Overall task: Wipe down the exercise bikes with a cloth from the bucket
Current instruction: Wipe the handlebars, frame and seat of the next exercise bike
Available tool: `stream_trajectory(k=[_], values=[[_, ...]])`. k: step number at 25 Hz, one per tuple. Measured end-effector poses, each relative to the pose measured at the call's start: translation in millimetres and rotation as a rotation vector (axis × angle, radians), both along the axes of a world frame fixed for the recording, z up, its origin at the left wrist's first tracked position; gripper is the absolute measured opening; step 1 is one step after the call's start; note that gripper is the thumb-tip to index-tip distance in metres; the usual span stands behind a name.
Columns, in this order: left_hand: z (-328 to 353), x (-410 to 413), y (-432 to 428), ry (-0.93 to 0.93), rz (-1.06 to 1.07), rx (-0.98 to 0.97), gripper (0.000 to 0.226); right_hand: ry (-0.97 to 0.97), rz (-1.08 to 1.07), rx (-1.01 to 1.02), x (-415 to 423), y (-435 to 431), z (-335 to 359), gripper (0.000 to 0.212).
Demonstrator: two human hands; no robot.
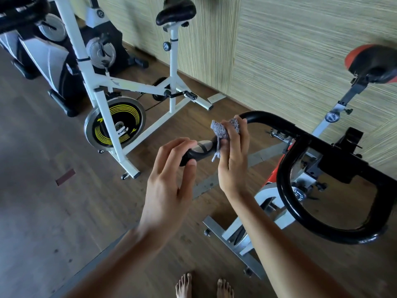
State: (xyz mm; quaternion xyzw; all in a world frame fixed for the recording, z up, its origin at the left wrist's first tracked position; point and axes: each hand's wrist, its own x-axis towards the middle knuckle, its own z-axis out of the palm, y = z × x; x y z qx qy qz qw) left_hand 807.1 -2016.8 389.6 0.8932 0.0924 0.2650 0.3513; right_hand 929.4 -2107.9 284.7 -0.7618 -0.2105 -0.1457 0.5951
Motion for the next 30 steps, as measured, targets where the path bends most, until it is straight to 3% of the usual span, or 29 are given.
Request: stream_trajectory(k=[5, 13, 15, 18, 23, 26, 30], values=[[-2, 13, -5, -0.065, -0.014, 0.064, 0.029, -0.104, -0.012, -0.032, 14, -1, -10, 0.040], [0, 20, 9, -0.143, -0.149, 0.073, 0.018, -0.067, -0.192, -0.055, 46, -5, -6, 0.040], [8, 25, 14, -0.041, -0.211, 0.089, 0.017, -0.073, -0.277, -0.120, 51, -4, -5, 0.043], [37, 47, 17, 0.318, -0.282, 0.153, 0.021, -0.116, -0.454, -0.263, 56, -6, -4, 0.041], [54, 117, 28, 0.673, -0.549, 0.149, 0.050, -0.132, -0.706, -0.508, 59, -7, 2, 0.035], [28, 153, 23, 0.669, -0.685, 0.159, 0.058, -0.112, -0.860, -0.641, 63, -21, 0, 0.039], [-1, 170, 18, 0.483, -0.690, 0.085, 0.054, -0.024, -0.986, -0.526, 69, -17, 6, 0.043]])
